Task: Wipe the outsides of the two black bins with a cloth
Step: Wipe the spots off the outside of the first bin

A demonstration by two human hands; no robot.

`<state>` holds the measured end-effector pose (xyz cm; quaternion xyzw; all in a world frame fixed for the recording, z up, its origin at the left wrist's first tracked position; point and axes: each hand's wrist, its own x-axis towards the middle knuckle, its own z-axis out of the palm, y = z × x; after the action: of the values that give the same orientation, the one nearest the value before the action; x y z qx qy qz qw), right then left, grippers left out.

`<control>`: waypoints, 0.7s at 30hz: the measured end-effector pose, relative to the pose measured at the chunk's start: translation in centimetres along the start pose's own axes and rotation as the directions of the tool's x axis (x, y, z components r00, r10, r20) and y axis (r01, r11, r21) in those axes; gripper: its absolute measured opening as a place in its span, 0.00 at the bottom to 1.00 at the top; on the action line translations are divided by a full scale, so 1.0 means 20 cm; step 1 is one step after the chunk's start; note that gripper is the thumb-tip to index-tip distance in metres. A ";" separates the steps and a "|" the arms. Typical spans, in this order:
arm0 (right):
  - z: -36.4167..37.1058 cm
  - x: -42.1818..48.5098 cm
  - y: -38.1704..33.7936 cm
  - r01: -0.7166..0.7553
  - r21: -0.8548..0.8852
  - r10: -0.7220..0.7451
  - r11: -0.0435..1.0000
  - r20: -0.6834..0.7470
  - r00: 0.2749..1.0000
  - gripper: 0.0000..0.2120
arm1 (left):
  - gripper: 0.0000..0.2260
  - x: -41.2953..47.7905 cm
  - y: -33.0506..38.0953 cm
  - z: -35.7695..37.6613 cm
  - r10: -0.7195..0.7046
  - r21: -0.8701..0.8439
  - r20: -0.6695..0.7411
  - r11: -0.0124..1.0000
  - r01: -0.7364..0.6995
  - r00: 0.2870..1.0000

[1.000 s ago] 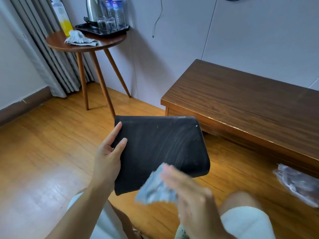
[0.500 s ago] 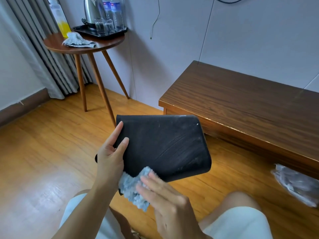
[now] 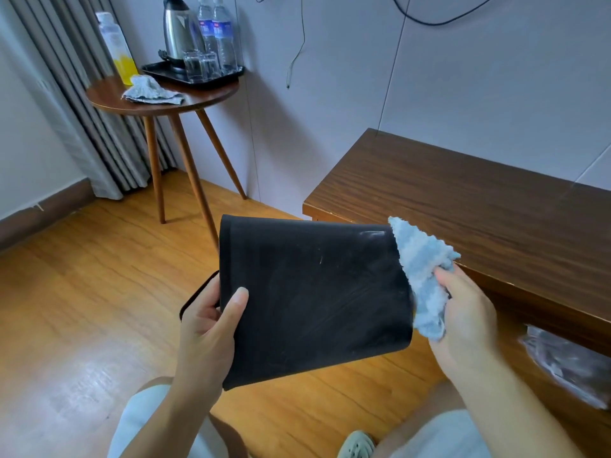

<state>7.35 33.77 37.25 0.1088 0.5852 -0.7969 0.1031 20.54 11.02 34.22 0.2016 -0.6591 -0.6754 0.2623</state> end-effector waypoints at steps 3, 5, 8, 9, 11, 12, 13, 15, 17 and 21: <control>-0.02 0.02 -0.01 -0.121 0.090 0.118 0.989 0.040 0.992 0.12 | 0.14 0.00 -0.01 -0.02 -0.007 -0.100 0.097 0.995 0.017 0.995; -0.02 0.02 -0.01 -0.125 0.112 0.124 0.986 0.013 0.992 0.11 | 0.13 0.01 -0.01 -0.04 -0.033 -0.137 0.174 0.989 0.057 0.984; 0.00 0.00 0.00 -0.100 0.112 0.101 0.989 -0.002 0.995 0.11 | 0.20 0.02 0.01 -0.05 -0.027 -0.081 0.128 0.996 0.038 0.991; 0.01 0.00 0.01 -0.090 0.100 0.090 0.991 -0.005 0.996 0.11 | 0.17 0.02 0.02 -0.04 -0.019 -0.069 0.095 0.997 0.026 0.995; 0.02 -0.01 0.05 -0.072 0.068 0.073 0.995 -0.013 0.997 0.12 | 0.04 0.02 0.07 -0.01 -0.031 -0.052 0.007 0.998 0.032 0.999; 0.03 -0.01 0.06 -0.056 0.061 0.057 0.997 -0.023 0.998 0.13 | 0.03 0.02 0.08 0.00 -0.029 -0.024 -0.052 0.999 0.028 0.998; 0.03 -0.02 0.06 -0.022 0.065 0.025 0.998 -0.046 0.999 0.13 | 0.07 0.01 0.08 0.00 -0.008 0.026 -0.108 1.000 0.011 0.994; 0.04 -0.03 0.03 0.107 0.064 -0.098 0.992 -0.139 0.985 0.12 | 0.12 -0.01 0.07 0.00 0.054 0.113 -0.153 0.993 -0.037 0.987; 0.04 -0.05 0.01 0.306 -0.102 -0.320 0.947 -0.174 0.931 0.13 | 0.16 -0.04 0.06 0.01 0.119 0.185 -0.159 0.979 -0.089 0.980; 0.10 -0.08 0.12 0.597 -0.572 -0.670 0.563 0.108 0.735 0.15 | 0.09 -0.09 0.03 0.04 0.193 0.213 -0.210 0.966 -0.148 0.958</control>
<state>9.53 31.21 36.23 -0.0968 0.8001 -0.5579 -0.1982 21.47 12.86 34.68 0.2451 -0.7023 -0.5547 0.3730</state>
